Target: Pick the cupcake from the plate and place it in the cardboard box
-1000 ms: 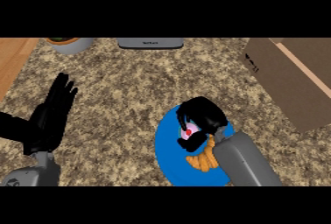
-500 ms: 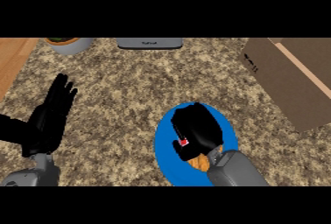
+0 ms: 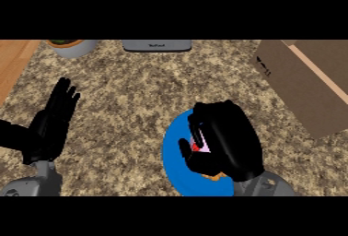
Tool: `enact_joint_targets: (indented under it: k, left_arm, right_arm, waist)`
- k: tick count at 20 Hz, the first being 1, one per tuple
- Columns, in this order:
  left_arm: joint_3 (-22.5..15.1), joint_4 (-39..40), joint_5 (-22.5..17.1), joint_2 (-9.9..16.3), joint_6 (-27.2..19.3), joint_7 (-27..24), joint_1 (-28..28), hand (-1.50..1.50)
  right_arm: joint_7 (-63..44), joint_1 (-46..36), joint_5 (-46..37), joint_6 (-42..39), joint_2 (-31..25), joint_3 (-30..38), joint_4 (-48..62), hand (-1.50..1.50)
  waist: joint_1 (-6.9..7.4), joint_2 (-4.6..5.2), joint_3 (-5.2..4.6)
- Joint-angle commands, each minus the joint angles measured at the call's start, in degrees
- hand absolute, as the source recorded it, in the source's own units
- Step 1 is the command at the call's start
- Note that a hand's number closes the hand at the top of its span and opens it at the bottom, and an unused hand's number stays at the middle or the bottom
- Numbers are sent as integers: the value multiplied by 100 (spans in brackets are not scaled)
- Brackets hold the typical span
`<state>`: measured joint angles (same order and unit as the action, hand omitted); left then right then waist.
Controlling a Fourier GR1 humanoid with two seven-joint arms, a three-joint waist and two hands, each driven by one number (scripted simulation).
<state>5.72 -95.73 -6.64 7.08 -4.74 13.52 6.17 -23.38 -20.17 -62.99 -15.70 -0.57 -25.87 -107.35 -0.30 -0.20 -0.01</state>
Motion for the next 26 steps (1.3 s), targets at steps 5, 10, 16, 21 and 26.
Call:
enact_joint_targets:
  k: [5, 10, 16, 21, 26]
  left_arm:
    - [16, 233, -14, -49, -36, 24, 295, 0]
    - [-142, -173, 73, -139, -102, 170, 44, 0]
    - [-63, 147, 6, -114, 133, -252, -128, 0]
    - [-57, -19, 15, -90, -15, 145, 159, 0]
    - [-18, -58, -113, -41, 169, 44, 72, 0]
  right_arm:
    - [-423, -707, 160, 236, -204, 1689, -358, 150]
    - [-537, -1229, 503, -12, -459, 2601, 10, 150]
    - [-159, -1549, 933, -20, -1067, 3471, 922, 150]
    - [884, -1516, 491, 978, -1804, 3796, 2289, 150]
    - [1501, -2032, 414, 1512, -2251, 4029, 3766, 150]
  waist:
    - [3, 30, 1]
    - [45, 22, 2]
    - [50, 29, 0]
    - [99, 51, 3]
    - [120, 50, 2]
